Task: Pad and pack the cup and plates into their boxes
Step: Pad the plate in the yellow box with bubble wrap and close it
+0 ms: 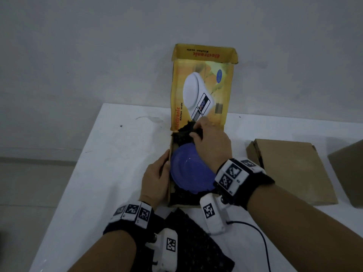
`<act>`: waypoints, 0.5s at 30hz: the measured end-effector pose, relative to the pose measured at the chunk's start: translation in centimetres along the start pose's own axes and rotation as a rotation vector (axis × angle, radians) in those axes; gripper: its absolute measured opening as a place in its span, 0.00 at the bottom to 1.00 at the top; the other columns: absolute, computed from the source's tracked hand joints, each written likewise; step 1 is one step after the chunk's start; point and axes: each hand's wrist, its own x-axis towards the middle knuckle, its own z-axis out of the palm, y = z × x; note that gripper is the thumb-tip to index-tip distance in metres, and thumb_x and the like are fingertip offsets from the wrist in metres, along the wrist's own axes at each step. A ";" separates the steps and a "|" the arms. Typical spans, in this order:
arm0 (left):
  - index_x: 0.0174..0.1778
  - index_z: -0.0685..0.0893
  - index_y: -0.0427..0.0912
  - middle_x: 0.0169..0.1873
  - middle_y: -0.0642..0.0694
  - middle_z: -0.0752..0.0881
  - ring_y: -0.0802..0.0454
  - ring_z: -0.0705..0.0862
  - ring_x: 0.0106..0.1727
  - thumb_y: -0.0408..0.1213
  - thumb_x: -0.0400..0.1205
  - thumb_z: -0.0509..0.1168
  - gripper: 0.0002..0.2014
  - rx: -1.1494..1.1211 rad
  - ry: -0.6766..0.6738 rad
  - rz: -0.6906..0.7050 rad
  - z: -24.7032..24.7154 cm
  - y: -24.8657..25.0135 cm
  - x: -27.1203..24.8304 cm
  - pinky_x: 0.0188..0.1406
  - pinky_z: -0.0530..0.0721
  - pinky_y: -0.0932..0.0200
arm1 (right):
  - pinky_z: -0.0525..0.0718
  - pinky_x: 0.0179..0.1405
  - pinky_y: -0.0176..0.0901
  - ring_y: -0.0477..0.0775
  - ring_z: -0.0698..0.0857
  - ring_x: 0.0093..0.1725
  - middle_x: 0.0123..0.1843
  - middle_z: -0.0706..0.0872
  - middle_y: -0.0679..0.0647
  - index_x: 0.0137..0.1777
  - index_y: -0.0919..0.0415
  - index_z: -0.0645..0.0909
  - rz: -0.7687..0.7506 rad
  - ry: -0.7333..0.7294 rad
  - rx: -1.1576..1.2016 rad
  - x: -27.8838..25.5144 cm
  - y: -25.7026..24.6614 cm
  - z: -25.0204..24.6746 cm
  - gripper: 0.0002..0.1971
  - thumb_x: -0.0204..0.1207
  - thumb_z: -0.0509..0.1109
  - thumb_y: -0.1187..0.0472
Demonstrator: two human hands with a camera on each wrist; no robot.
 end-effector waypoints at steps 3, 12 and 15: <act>0.75 0.69 0.51 0.59 0.59 0.80 0.79 0.77 0.55 0.42 0.86 0.52 0.20 0.025 -0.012 0.059 0.0 -0.2 0.1 0.49 0.72 0.85 | 0.69 0.41 0.40 0.56 0.78 0.51 0.54 0.80 0.56 0.59 0.60 0.72 -0.041 -0.054 -0.043 1.7 -0.2 1.5 0.10 0.80 0.64 0.59; 0.77 0.69 0.50 0.59 0.48 0.86 0.51 0.84 0.54 0.53 0.84 0.47 0.26 0.150 0.022 0.063 0.6 -1.3 -0.3 0.51 0.84 0.49 | 0.78 0.59 0.53 0.64 0.74 0.65 0.68 0.73 0.63 0.75 0.55 0.62 -0.049 -0.549 -0.034 1.7 0.0 5.2 0.27 0.77 0.61 0.71; 0.77 0.69 0.53 0.59 0.49 0.86 0.49 0.84 0.54 0.54 0.84 0.46 0.26 0.169 0.026 0.048 0.7 -1.3 -0.4 0.52 0.83 0.47 | 0.82 0.53 0.54 0.61 0.81 0.57 0.59 0.81 0.62 0.66 0.56 0.69 -0.044 -0.424 0.027 2.7 0.2 5.4 0.20 0.76 0.61 0.72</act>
